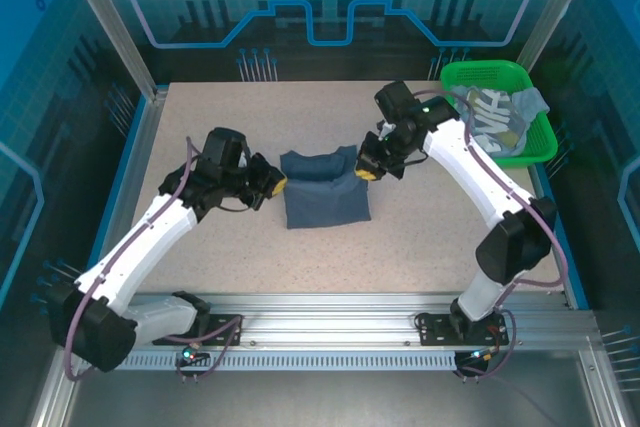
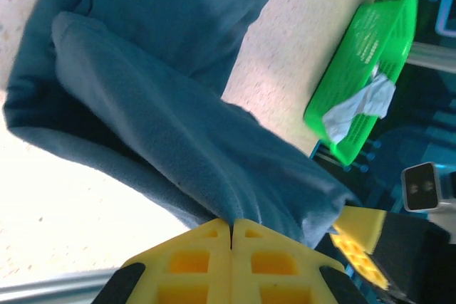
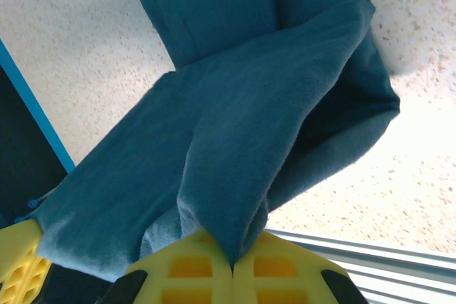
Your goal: Fold and stack the t-shirts
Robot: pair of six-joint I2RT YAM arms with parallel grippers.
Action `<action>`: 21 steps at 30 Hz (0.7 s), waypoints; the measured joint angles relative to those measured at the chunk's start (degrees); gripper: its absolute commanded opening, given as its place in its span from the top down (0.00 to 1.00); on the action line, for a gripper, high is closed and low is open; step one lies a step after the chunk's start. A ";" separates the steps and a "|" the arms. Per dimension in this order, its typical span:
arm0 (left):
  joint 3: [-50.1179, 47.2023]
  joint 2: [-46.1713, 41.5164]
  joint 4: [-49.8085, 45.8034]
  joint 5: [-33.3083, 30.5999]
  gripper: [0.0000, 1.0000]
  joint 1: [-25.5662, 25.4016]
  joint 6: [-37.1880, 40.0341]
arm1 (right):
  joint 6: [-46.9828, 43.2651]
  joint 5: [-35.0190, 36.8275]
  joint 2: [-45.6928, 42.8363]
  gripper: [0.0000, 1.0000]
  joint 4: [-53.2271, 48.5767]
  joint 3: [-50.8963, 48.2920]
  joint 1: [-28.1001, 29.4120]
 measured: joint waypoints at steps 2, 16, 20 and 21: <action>0.70 1.97 1.55 0.63 1.00 1.53 -0.02 | 0.42 -1.20 3.26 1.00 0.55 2.10 -1.07; 16.11 31.74 9.07 9.18 1.00 11.32 -0.85 | 3.65 -8.44 27.39 0.81 1.95 21.53 -6.86; 24.48 43.01 11.96 10.67 0.84 14.47 -0.22 | 4.33 -9.25 39.54 0.57 6.38 33.97 -9.40; 25.97 45.13 12.48 11.02 0.73 15.13 -0.09 | 4.02 -9.09 43.34 0.55 6.60 39.06 -9.79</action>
